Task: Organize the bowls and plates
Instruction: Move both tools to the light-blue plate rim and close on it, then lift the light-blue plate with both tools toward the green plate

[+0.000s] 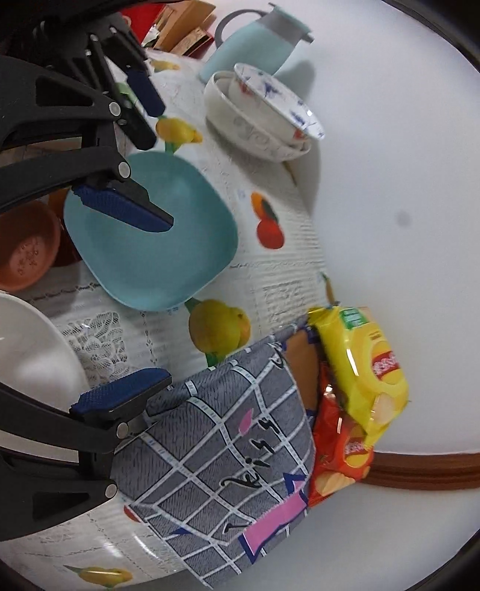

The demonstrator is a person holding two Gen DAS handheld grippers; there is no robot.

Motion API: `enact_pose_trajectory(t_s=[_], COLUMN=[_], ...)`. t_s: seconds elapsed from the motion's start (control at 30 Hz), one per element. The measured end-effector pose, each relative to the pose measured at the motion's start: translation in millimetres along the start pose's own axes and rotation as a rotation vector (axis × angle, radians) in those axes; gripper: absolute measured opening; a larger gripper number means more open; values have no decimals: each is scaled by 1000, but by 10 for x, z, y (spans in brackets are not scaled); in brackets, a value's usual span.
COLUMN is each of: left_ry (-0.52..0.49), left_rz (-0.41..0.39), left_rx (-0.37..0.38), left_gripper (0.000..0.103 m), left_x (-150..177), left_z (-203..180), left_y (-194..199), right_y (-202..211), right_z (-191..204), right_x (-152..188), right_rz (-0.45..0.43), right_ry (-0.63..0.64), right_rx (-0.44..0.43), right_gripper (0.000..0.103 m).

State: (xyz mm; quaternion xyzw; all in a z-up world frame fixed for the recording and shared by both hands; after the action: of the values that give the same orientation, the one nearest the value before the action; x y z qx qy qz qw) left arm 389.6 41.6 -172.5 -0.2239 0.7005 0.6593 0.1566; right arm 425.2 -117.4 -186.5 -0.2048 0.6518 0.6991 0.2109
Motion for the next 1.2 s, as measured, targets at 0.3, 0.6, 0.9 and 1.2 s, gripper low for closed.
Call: enact_pose_trajectory(t_s=[0.3, 0.6, 0.9, 1.2], left_ry=[78, 66, 55, 69], left_rz=[69, 90, 95, 68], left_rx=[36, 47, 30, 42], left_gripper=[48, 48, 25, 11], left_x=[-38, -45, -28, -38], left_z=[85, 117, 119, 149], left_y=[-366, -458, -534, -475], right_y=[-236, -413, -533, -452], right_z=[29, 85, 130, 106], right_x=[118, 81, 97, 119], right_rz=[80, 118, 131, 76], right_ry=[-5, 8, 43, 6], right_rx=[30, 107, 148, 57], right_gripper=[76, 53, 21, 7])
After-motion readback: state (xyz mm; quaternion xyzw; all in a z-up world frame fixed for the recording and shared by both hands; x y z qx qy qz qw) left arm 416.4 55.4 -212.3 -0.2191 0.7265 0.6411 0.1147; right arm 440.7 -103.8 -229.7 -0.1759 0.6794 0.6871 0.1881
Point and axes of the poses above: each gripper's, at about its wrist camera, not at the fingertips, and y roughly against the way its jaws point, z to its left, x to its underside, the point moved 3 cm from there along -y, roughly the way its jaws point, and after that the axes turned 2 degrees about y, right-handed, at the moved point
